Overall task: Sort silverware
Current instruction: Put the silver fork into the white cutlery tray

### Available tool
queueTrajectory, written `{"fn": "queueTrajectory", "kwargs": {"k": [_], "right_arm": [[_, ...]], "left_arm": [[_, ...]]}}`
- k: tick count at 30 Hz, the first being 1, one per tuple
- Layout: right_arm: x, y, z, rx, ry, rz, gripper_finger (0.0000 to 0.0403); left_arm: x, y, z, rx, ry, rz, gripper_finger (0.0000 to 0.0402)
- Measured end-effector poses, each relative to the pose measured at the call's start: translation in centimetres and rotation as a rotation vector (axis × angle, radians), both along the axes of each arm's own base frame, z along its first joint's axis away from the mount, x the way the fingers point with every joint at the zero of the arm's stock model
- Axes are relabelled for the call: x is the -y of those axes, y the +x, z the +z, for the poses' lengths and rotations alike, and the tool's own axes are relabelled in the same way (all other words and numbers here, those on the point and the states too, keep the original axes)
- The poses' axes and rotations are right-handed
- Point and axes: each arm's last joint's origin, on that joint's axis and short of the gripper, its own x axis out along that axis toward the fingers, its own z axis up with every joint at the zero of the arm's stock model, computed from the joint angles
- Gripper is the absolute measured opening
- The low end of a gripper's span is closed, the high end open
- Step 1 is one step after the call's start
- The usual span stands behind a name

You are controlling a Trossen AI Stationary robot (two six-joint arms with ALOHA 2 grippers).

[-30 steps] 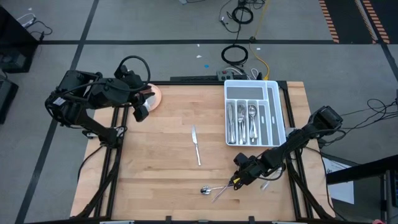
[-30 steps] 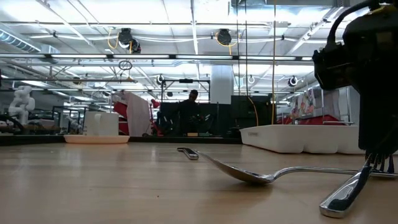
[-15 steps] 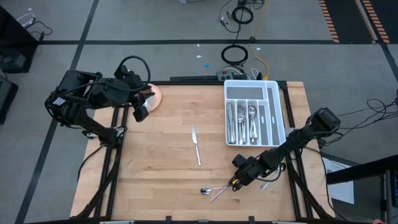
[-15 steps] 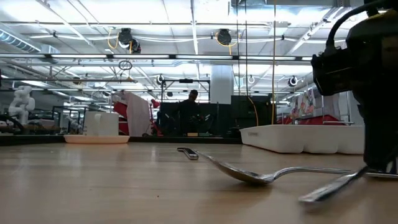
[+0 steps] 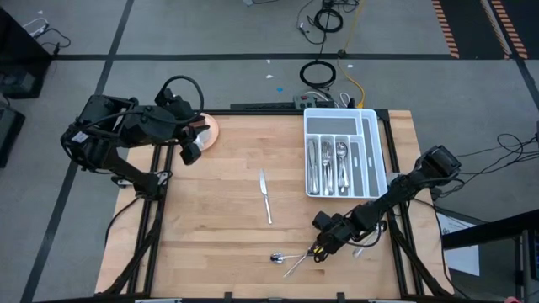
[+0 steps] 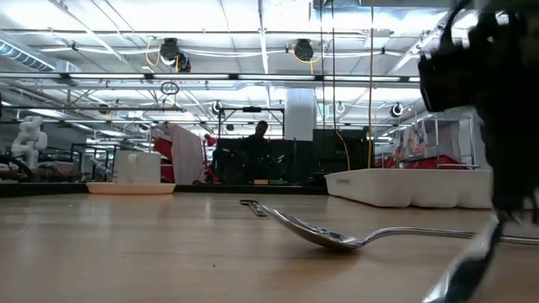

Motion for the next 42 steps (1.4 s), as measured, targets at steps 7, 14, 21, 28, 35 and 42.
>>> {"fn": "queueTrajectory", "kwargs": {"k": [7, 14, 21, 28, 35, 42], "right_arm": [[1.9, 0.1, 4.7, 0.104, -0.112, -0.016, 0.0001], [7.0, -2.7, 9.5, -0.063, -0.301, 0.042, 0.0001], [13.3, -7.1, 14.8, -0.053, -0.38, 0.055, 0.0001], [16.8, -10.1, 16.5, -0.012, -0.404, 0.177, 0.0001], [21.0, -9.8, 17.6, -0.026, -0.426, 0.334, 0.0001], [27.7, -7.7, 17.6, -0.024, -0.341, 0.511, 0.0]], "left_arm": [[0.0, 0.0, 0.0, -0.003, 0.003, -0.003, 0.0116], [-0.2, 0.0, 0.0, -0.022, 0.028, -0.015, 0.0116], [-0.8, 0.0, 0.0, -0.022, 0.028, 0.019, 0.0116], [-1.7, 0.0, 0.0, -0.023, 0.027, 0.065, 0.0116], [-2.6, 0.0, 0.0, -0.021, 0.023, 0.118, 0.0116], [-3.2, -0.1, 0.0, 0.009, -0.011, 0.181, 0.0116]]}}
